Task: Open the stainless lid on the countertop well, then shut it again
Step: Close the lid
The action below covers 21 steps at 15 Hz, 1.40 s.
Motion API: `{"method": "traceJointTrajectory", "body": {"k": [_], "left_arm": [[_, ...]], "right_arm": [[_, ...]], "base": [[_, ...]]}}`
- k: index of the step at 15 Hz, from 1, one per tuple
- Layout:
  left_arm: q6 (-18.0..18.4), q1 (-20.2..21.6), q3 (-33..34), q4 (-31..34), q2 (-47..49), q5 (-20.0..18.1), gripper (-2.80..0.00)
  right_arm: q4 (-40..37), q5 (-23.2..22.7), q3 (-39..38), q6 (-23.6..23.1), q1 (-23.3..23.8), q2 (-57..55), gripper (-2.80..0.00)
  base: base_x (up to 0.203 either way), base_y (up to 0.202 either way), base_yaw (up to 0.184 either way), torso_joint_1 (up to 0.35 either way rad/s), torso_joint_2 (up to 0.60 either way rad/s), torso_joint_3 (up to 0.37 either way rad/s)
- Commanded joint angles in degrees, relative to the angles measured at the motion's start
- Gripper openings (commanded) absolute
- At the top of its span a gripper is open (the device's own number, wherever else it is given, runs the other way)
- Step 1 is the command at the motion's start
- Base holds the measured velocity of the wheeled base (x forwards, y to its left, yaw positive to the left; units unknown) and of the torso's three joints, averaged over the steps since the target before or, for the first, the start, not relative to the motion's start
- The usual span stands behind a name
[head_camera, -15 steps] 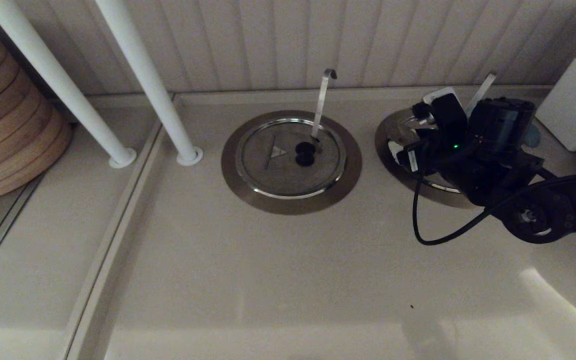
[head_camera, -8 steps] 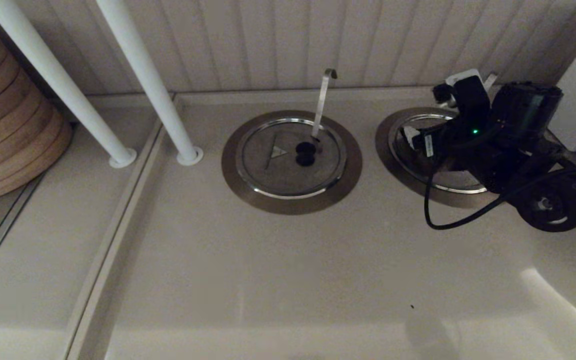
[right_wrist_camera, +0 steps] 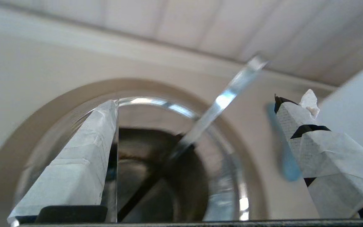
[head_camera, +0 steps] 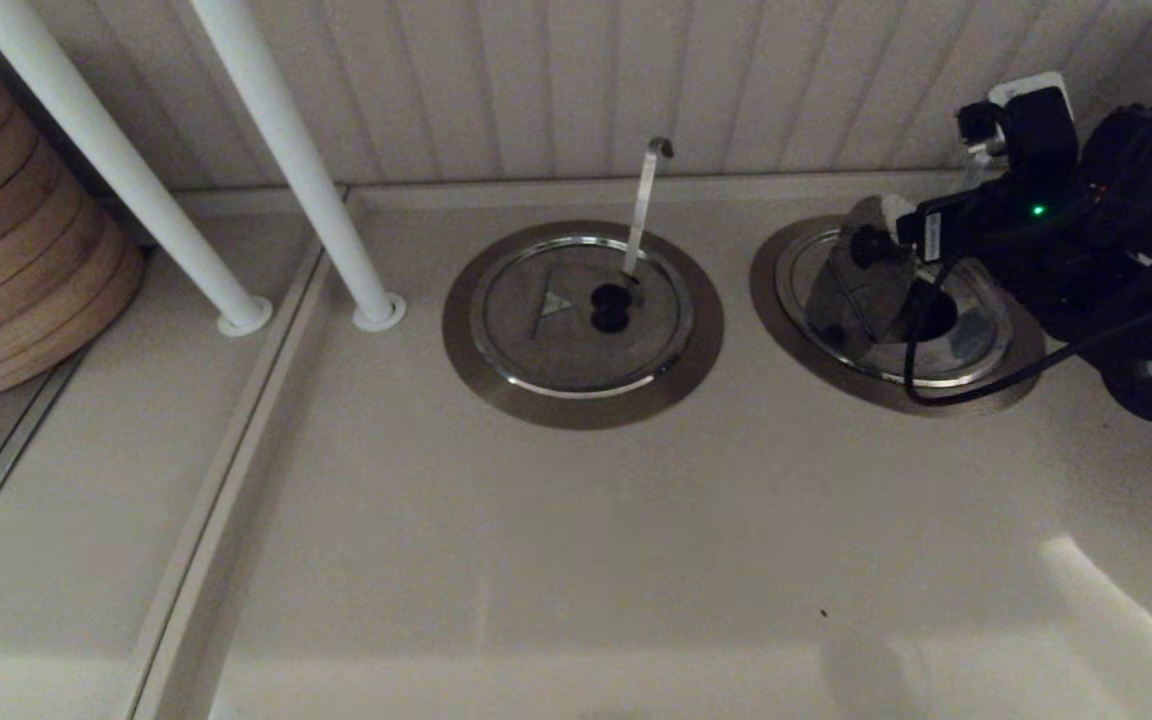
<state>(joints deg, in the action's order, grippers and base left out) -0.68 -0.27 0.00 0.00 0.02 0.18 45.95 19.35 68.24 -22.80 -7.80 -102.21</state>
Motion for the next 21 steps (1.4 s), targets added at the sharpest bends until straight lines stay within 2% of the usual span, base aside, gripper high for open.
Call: {"method": "traceJointTrajectory", "body": {"k": [1, 5, 10, 12, 15, 18, 21], "left_arm": [[-0.02, 0.00, 0.00, 0.00, 0.06, 0.08, -2.80], [0.04, 0.07, 0.00, 0.00, 0.06, 0.07, -2.80], [-0.02, 0.00, 0.00, 0.00, 0.06, 0.08, -2.80], [-0.02, 0.00, 0.00, 0.00, 0.06, 0.03, -2.80], [-0.02, 0.00, 0.00, 0.00, 0.06, 0.08, -2.80], [0.01, 0.00, 0.00, 0.00, 0.06, 0.02, -2.80], [0.06, 0.00, 0.00, 0.00, 0.06, 0.07, -2.80]], "right_arm": [[0.20, -0.13, 1.12, -0.23, 2.51, 0.31, 0.00], [0.11, -0.79, 3.02, -0.38, 6.29, 0.08, 0.00], [0.16, -1.12, 3.08, -0.24, 6.62, 0.39, 0.00], [-0.94, -2.78, 1.90, 2.01, 3.76, 2.85, 0.00], [-11.56, -6.99, -1.13, 8.24, -3.17, 7.33, 0.00], [-15.83, -7.95, -3.86, 9.02, -8.05, 7.27, 0.00], [-17.14, -6.74, -4.52, 8.56, -9.94, 4.60, 0.00]], "base": [[0.000, 0.000, 0.000, 0.000, 0.00, 0.000], [0.000, 0.000, 0.000, 0.000, 0.00, 0.000], [0.000, 0.000, 0.000, 0.000, 0.00, 0.000], [0.000, 0.000, 0.000, 0.000, 0.00, 0.000], [0.000, 0.000, 0.000, 0.000, 0.00, 0.000], [0.000, 0.000, 0.000, 0.000, 0.00, 0.000], [0.000, 0.000, 0.000, 0.000, 0.00, 0.000]]}}
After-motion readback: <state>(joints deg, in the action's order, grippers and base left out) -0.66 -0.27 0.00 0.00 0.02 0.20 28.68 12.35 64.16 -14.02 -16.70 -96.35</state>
